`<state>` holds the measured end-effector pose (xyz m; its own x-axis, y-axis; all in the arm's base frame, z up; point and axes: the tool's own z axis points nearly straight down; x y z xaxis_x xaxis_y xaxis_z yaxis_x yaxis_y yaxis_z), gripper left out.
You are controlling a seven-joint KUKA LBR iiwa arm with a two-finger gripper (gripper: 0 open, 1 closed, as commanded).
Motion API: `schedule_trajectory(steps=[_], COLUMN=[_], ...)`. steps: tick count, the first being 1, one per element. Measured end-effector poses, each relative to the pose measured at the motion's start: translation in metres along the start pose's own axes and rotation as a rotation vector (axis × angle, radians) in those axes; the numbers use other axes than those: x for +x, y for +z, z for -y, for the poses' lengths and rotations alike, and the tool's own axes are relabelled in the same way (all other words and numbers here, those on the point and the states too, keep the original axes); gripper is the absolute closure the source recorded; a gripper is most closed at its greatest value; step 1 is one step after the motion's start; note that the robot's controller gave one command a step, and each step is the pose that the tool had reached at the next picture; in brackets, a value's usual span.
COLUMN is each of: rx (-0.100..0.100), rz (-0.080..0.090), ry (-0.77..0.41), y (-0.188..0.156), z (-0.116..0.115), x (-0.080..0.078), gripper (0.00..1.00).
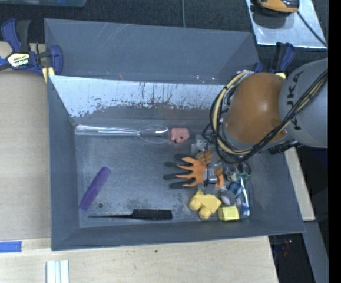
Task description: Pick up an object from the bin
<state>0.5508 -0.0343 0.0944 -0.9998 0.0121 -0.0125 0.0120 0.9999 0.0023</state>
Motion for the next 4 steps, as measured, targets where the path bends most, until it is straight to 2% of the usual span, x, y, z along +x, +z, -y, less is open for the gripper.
schedule_trajectory(steps=[1, 2, 3, 4], rx=[0.001, -0.001, 0.002, 0.002], rz=[-0.004, 0.005, 0.002, 0.002], ry=[-0.019, 0.051, 0.075, 0.075], y=[0.006, 0.021, 0.023, 0.023], z=[0.003, 0.014, 0.058, 0.058], x=[-0.002, -0.058, -0.064, -0.064], gripper=[0.0, 0.0, 1.0, 1.0])
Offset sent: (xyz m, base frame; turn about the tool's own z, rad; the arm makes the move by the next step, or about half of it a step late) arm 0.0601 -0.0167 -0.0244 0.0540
